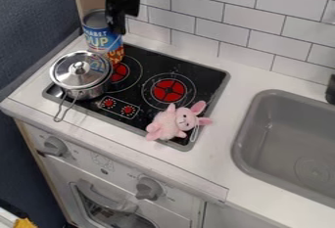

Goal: Put the tin on the left burner of the stove

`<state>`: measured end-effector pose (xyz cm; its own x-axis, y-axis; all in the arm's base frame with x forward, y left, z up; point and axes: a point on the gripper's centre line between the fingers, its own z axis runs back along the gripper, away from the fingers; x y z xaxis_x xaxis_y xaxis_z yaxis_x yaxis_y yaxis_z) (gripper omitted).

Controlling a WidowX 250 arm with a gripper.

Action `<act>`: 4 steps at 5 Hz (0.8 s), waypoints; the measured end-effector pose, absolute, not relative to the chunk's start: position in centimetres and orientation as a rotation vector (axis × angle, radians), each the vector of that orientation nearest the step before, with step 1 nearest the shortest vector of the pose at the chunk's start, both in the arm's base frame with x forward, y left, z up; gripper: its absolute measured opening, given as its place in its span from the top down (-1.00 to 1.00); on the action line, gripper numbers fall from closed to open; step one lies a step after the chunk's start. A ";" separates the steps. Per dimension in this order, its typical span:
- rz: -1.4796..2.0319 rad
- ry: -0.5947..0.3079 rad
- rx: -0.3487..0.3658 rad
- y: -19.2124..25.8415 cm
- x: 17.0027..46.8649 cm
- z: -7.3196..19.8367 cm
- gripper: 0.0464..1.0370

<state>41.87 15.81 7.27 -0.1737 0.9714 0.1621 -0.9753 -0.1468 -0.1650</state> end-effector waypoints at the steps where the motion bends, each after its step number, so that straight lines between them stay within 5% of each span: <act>1: 1.712 -0.249 -0.023 14.9 41.8 8.5 -0.92; 2: 1.713 -0.275 -0.009 14.1 41.2 10.8 -0.92; 4: 1.713 -0.283 -0.017 14.0 41.3 11.2 -0.93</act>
